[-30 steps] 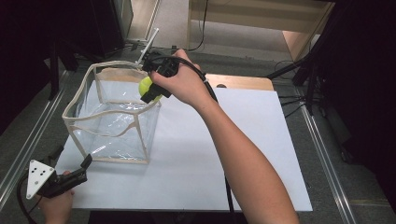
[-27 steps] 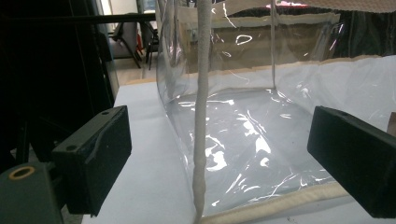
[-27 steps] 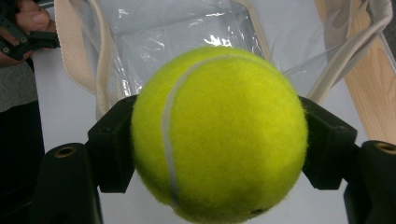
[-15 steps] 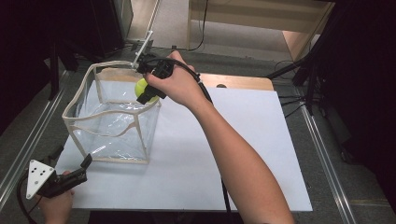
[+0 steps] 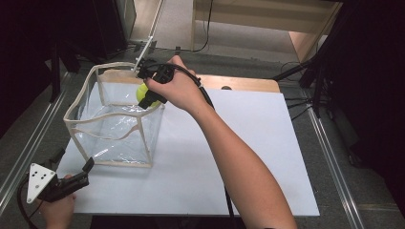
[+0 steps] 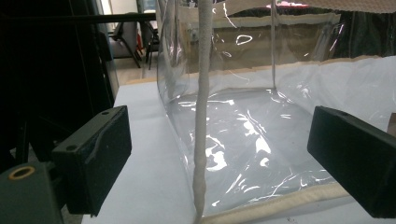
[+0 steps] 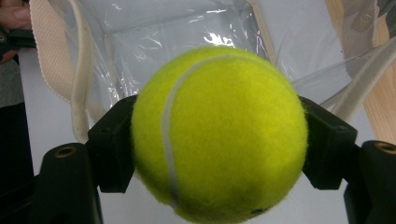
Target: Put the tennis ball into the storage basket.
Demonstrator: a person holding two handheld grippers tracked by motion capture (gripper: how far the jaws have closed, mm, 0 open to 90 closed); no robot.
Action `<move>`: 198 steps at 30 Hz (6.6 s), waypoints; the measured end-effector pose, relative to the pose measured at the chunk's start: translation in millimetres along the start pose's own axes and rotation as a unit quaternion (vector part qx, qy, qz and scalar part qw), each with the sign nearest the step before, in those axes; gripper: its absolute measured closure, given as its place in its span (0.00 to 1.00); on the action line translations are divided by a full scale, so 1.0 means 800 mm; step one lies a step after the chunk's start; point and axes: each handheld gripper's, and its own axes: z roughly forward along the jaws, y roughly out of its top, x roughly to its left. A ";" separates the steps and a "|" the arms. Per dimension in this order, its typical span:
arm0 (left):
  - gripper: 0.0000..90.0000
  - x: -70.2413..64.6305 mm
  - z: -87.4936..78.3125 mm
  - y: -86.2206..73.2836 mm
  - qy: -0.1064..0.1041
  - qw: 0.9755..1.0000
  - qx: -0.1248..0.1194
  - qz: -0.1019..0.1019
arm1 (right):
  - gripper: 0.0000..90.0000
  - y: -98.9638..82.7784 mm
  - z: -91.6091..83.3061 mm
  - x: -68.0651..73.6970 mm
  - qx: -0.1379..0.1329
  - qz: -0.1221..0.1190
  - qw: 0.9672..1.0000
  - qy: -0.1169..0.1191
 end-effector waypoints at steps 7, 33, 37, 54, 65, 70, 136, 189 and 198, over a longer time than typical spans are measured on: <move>0.08 0.000 0.000 0.000 0.000 1.000 0.000 0.000 | 0.26 -0.002 0.005 -0.001 0.001 0.001 1.000 0.003; 0.08 0.000 0.001 0.000 0.001 1.000 0.000 0.001 | 0.10 -0.035 -0.030 -0.006 -0.033 0.029 0.999 -0.030; 0.08 -0.001 0.000 0.000 0.002 1.000 0.004 0.003 | 0.10 -0.044 -0.032 -0.007 -0.036 0.032 0.998 -0.031; 0.08 -0.001 0.001 0.000 0.000 1.000 0.001 0.002 | 0.00 -0.084 -0.021 -0.001 -0.037 0.039 0.998 -0.039; 0.08 0.000 0.000 0.000 0.002 1.000 0.006 0.006 | 0.00 -0.121 -0.004 0.009 -0.043 0.049 0.997 -0.039; 0.08 0.000 0.000 0.000 0.000 1.000 0.002 0.003 | 0.00 -0.142 0.004 0.013 -0.049 0.058 0.996 -0.046; 0.08 0.000 0.000 0.000 0.000 1.000 0.003 0.003 | 0.00 -0.420 0.051 0.066 -0.219 0.192 0.951 -0.101; 0.08 0.000 0.000 0.000 0.001 1.000 0.003 0.002 | 0.00 -0.616 -0.022 0.102 -0.339 0.311 0.864 -0.204; 0.08 0.001 -0.001 0.000 0.000 1.000 0.001 0.000 | 0.00 -0.643 -0.024 0.100 -0.338 0.313 0.859 -0.224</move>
